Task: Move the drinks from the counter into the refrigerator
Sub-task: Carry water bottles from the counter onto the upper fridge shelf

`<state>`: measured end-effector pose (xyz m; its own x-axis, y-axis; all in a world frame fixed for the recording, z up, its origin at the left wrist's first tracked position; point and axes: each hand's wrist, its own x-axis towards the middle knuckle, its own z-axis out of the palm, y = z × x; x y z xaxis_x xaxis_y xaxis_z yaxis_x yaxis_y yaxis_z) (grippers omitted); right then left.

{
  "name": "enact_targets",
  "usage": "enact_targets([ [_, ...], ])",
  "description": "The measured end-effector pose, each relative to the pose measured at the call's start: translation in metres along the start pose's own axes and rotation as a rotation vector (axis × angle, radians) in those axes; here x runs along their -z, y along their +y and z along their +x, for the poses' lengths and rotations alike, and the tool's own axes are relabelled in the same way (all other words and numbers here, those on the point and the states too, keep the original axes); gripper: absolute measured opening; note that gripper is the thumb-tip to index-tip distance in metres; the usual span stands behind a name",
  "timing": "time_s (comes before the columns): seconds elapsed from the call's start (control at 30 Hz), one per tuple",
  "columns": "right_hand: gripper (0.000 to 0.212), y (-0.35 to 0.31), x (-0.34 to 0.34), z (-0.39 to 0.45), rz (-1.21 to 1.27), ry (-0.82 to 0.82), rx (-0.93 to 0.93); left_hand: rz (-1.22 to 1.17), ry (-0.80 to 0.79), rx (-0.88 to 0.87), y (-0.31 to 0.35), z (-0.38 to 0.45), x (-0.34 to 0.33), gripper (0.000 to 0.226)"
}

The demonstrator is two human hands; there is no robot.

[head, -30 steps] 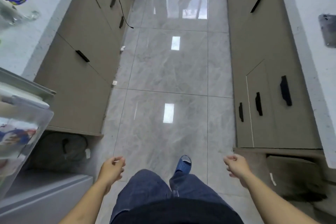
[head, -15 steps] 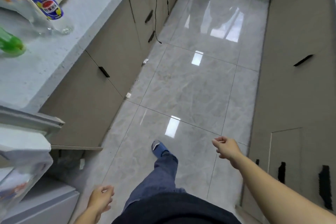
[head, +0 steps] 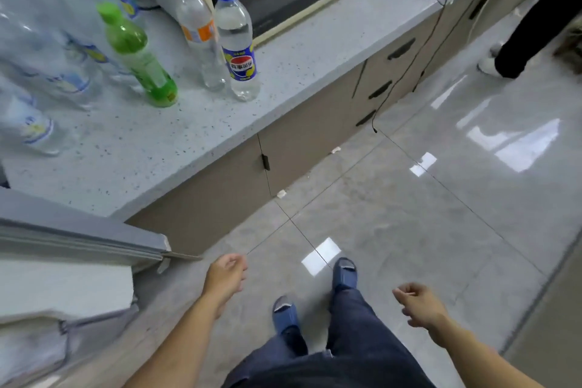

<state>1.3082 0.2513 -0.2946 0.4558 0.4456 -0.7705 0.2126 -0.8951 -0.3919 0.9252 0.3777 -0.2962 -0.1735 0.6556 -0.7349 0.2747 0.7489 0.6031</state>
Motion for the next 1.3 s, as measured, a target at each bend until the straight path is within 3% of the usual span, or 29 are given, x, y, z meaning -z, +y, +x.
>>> enact_targets([
  [0.27, 0.017, -0.101, 0.029, 0.094, -0.158, -0.183, 0.058, -0.034, 0.242, 0.153, 0.022, -0.012, -0.012, 0.017],
  [0.47, 0.009, -0.232, 0.015, 0.108, -0.256, -0.318, 0.366, -0.261, 0.433, 0.273, 0.04, -0.032, -0.037, 0.018],
  [0.63, 0.004, -0.343, -0.042, 0.064, -0.305, -0.518, 0.686, -0.448, 0.576, 0.12, 0.093, -0.038, -0.026, 0.007],
  [0.9, 0.015, -0.479, -0.149, -0.044, -0.306, -0.755, 1.144, -0.69, 0.821, -0.182, 0.198, -0.02, 0.067, 0.006],
  [0.97, 0.017, -0.511, -0.173, -0.071, -0.249, -0.78, 1.184, -0.789, 0.937, -0.226, 0.224, -0.008, 0.096, 0.013],
  [1.07, 0.036, -0.559, -0.208, -0.11, -0.212, -0.76, 1.256, -0.892, 1.07, -0.263, 0.259, 0.006, 0.135, 0.028],
  [1.3, 0.073, -0.657, -0.287, -0.171, -0.056, -0.651, 1.35, -1.049, 1.211, -0.289, 0.305, 0.037, 0.211, 0.066],
])
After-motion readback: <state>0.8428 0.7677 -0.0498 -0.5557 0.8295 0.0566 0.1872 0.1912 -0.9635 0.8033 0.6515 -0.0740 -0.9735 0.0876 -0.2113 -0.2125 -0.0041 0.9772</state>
